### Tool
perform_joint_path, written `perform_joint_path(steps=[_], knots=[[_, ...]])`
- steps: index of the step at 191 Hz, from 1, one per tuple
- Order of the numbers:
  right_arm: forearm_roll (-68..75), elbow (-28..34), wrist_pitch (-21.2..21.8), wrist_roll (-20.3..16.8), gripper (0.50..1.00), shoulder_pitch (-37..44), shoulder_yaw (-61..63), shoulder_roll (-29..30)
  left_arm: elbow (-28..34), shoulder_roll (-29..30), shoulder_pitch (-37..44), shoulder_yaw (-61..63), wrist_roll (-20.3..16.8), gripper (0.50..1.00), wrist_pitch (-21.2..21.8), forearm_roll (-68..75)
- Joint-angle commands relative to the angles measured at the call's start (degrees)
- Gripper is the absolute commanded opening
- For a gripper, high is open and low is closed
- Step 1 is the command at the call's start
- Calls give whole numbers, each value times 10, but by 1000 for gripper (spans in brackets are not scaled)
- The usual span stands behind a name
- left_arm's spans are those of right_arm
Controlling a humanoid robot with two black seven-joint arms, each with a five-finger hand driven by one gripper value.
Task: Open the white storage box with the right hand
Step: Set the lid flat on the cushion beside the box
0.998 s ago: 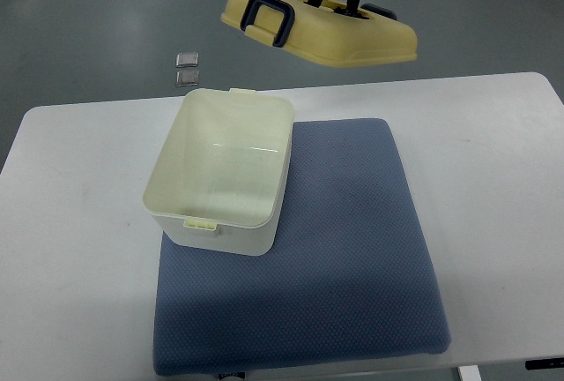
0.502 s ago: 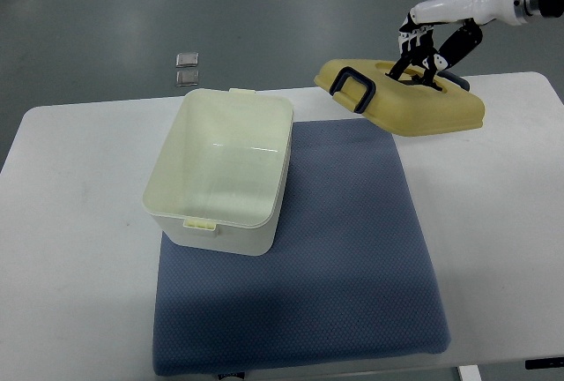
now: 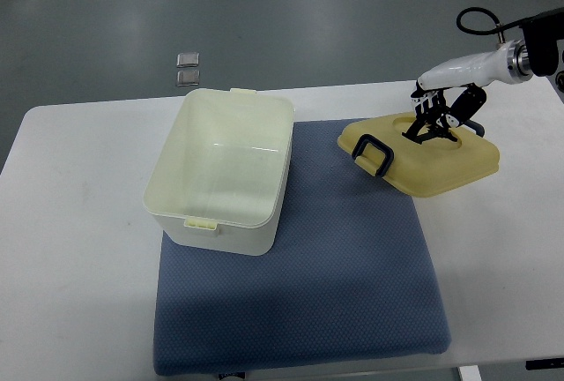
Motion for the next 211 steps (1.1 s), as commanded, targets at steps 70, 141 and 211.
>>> perform_joint_path(steps=[70,141,211], knots=[[-1,11,-16,-11,500,3,0,57,-3,0,0,-1,0,1000,0,0],[-29,43,-78,-7,500,-4,0,95,-4,0,-1,0,0,1000,0,0],[-82,43,-117,13,500,-61,-1,98,-4,0,-1,0,1,1000,0,0]])
